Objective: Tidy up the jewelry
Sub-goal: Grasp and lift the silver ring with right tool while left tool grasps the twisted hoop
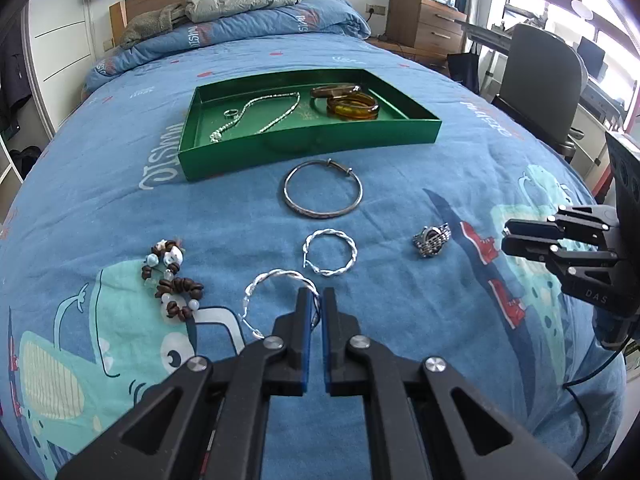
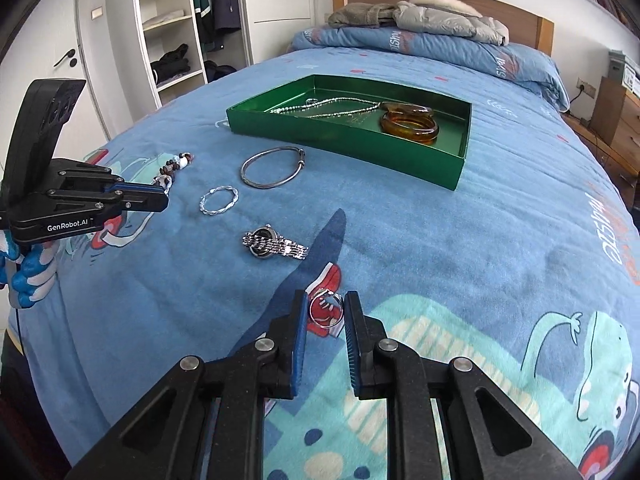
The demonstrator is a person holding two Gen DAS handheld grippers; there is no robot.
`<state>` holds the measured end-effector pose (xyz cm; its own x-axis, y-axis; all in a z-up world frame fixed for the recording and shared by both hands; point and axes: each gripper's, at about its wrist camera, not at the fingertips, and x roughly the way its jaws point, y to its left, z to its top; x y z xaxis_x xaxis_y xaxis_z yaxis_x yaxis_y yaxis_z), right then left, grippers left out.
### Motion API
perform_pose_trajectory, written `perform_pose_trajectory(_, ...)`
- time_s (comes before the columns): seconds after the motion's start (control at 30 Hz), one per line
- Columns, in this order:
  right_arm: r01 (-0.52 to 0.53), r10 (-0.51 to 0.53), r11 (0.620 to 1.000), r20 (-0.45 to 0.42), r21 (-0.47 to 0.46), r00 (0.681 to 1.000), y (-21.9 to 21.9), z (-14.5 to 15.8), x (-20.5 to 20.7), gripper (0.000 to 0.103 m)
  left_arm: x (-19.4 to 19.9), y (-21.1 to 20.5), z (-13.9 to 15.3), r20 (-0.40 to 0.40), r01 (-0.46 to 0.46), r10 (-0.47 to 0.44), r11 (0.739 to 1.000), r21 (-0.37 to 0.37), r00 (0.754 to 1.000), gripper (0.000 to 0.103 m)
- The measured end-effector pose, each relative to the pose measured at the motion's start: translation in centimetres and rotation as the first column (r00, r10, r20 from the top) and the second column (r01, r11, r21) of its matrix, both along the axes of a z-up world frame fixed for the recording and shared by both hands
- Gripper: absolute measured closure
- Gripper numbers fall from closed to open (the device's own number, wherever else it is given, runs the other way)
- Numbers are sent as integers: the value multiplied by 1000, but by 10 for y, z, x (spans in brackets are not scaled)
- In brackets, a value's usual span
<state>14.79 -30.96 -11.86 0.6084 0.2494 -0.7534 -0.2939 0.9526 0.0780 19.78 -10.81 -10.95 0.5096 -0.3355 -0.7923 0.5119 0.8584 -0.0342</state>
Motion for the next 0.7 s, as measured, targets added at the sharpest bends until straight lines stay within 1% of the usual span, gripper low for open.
perform_pose_trajectory(0.23,38,-39,999,38,35,999,4,21,-35,85,-26,18,24,25,-21,23,998,-52,999,99)
perform_pose_trajectory(0.7,56,-63,996,108,67,992,22,53,-99,85,-80,47,58,75,-34,42,993,-111,996,99)
